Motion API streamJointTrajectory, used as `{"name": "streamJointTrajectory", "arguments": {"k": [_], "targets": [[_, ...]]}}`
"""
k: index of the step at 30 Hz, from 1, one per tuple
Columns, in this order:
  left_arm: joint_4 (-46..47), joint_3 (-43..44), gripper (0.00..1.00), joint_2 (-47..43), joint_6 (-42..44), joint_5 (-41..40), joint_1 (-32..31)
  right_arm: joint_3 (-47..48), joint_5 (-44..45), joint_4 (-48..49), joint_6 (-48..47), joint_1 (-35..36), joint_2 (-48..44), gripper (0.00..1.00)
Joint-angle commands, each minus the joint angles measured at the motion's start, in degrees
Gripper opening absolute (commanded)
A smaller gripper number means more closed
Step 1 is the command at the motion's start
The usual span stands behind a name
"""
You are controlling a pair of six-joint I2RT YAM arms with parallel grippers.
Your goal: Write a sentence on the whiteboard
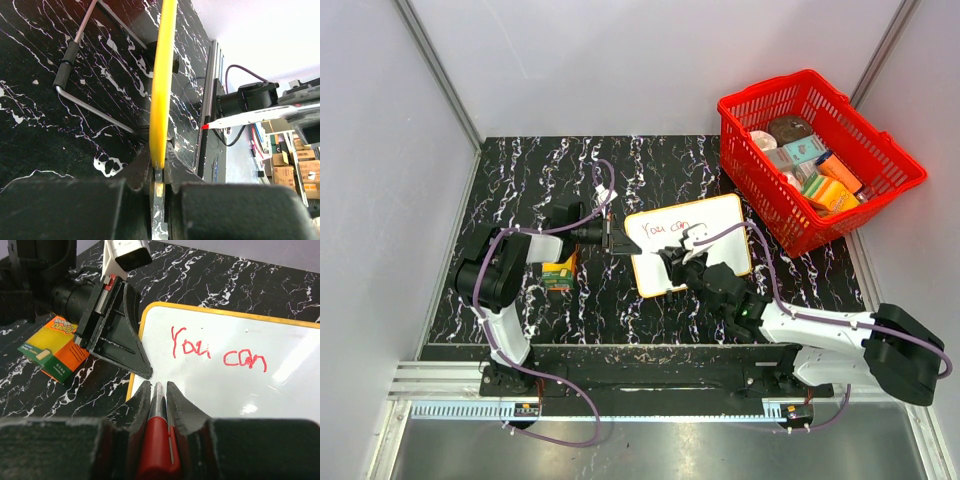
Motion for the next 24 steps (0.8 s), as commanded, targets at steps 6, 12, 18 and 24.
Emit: {"name": "streamJointTrajectory", "arguments": {"k": [6,12,18,24], "targets": [[5.4,-1.3,0.00,-2.6,-3.7,1.9,0.2,-0.8,0.0,5.4,-2.0,0.1,1.5,0.00],[6.9,-1.4,0.00,-2.7,-5.0,2.4,0.2,0.0,2.2,5.8,-2.5,0.2,2.3,0.00],[7.9,-1.5,0.00,-2.7,-5.5,2.6,0.1,1.3,5.9,4.4,-1.3,0.3,4.3,0.00],[8.2,-1.5,0.00,-2.8,-5.8,3.2,0.1,1.8,6.4,4.3,-0.6,0.3,5.2,0.00]]}}
